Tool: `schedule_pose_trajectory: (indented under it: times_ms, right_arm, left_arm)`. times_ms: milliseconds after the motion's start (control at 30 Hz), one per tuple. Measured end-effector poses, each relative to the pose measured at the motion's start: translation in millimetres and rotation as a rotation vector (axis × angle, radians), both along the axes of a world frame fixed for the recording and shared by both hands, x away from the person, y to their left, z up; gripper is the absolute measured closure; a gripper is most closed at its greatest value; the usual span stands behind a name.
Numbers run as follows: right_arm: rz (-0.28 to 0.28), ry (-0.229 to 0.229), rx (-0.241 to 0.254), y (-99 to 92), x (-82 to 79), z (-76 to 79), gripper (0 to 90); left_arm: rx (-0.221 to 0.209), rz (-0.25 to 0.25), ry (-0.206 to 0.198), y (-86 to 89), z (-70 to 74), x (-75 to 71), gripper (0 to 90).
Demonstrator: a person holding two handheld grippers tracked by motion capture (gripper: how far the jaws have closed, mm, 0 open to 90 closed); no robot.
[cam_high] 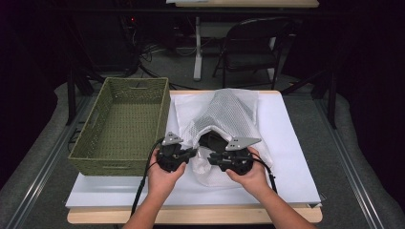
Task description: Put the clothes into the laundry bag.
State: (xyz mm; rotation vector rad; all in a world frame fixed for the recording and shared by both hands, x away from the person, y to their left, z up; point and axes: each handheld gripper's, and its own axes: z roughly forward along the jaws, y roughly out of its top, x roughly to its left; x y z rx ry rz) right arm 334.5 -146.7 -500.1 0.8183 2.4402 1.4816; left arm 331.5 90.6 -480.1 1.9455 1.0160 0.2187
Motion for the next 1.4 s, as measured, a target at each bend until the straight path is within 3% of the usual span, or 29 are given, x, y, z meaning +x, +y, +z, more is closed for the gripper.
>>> schedule_pose_trajectory:
  times_ms: [333, 467, 833, 1400]
  right_arm:
    - [0.021, 0.006, 0.000, 10.6, 4.8, -6.7, 72.2]
    - [0.021, -0.015, -0.012, 14.7, 4.9, -8.7, 71.5]
    - [0.005, -0.061, -0.026, 18.7, 4.4, -9.5, 85.9]
    - [0.031, -0.059, -0.004, 22.3, 8.9, -10.7, 86.4]
  left_arm:
    - [-0.005, -0.012, 0.008, -1.9, -0.6, 0.6, 88.1]
    - [-0.010, -0.014, 0.010, -3.9, -0.9, -1.0, 88.1]
    - [-0.003, -0.011, 0.010, -0.6, -3.4, -7.8, 88.1]
    - [0.000, -0.014, 0.013, 2.1, -4.7, -11.3, 87.6]
